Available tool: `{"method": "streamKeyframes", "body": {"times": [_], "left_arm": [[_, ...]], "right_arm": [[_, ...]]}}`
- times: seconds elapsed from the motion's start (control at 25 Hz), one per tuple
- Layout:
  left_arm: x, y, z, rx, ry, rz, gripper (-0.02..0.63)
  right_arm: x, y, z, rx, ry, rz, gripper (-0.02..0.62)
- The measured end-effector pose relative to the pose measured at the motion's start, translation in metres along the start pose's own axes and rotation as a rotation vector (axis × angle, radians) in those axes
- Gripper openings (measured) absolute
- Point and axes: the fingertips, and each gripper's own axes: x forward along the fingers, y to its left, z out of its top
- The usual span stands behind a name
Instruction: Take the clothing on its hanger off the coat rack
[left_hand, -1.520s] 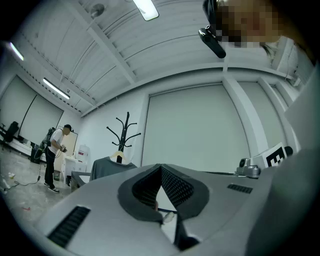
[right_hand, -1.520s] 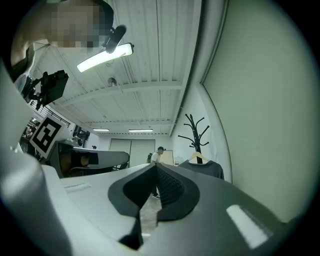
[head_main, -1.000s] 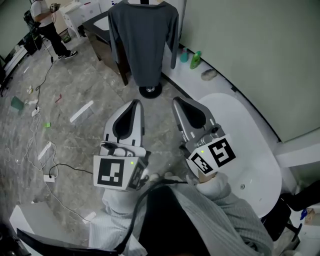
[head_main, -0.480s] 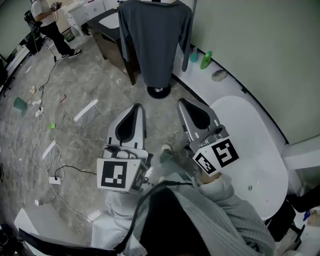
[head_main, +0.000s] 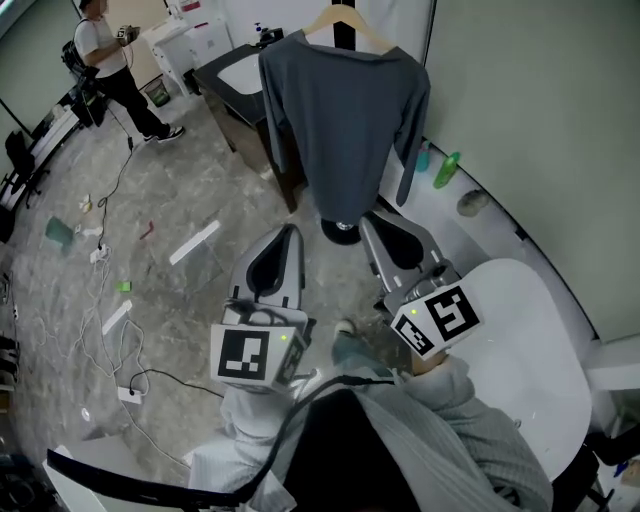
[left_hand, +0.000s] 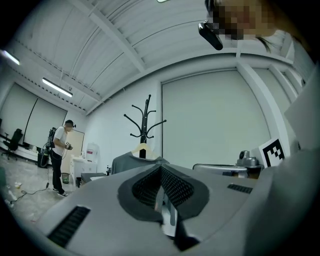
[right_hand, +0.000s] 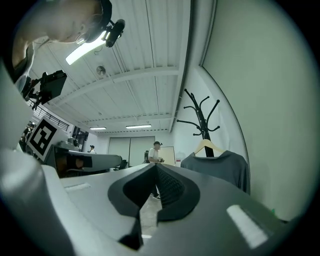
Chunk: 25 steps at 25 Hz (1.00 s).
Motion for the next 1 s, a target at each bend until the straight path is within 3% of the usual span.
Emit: {"method": "streamKeyframes", "body": {"times": [0.16, 0.44, 0.8, 1.0], "left_arm": [[0.075, 0.032, 0.017, 0.004, -0.002, 0.019, 0.005], [0.174, 0.063, 0.01, 0.008, 0.013, -0.016, 0.005], [0.268, 0.087, -0.01, 0.013, 0.022, -0.132, 0.005], [0.315, 0.117, -0.016, 0.026, 0.004, -0.217, 0.005]], "right_arm": [[0.056, -0.052, 0.012, -0.009, -0.015, -0.006, 0.002], [0.117, -0.123, 0.0, -0.031, 0.016, -0.033, 0.002], [0.164, -0.201, -0.022, -0.051, 0.06, -0.154, 0.002], [0.197, -0.236, -0.029, -0.071, 0.047, -0.267, 0.002]]}}
